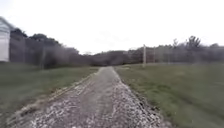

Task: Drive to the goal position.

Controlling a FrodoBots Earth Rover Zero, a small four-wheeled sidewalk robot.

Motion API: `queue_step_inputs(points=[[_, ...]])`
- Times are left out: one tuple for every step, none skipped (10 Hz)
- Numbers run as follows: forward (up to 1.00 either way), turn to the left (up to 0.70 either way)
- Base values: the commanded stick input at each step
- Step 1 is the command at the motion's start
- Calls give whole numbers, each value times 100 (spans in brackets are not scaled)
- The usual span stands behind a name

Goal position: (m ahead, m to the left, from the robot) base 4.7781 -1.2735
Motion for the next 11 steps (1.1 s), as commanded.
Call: queue_step_inputs(points=[[100,0],[100,0],[100,0],[100,0],[100,0],[100,0],[100,0],[100,0],[100,27],[100,27],[100,27]])
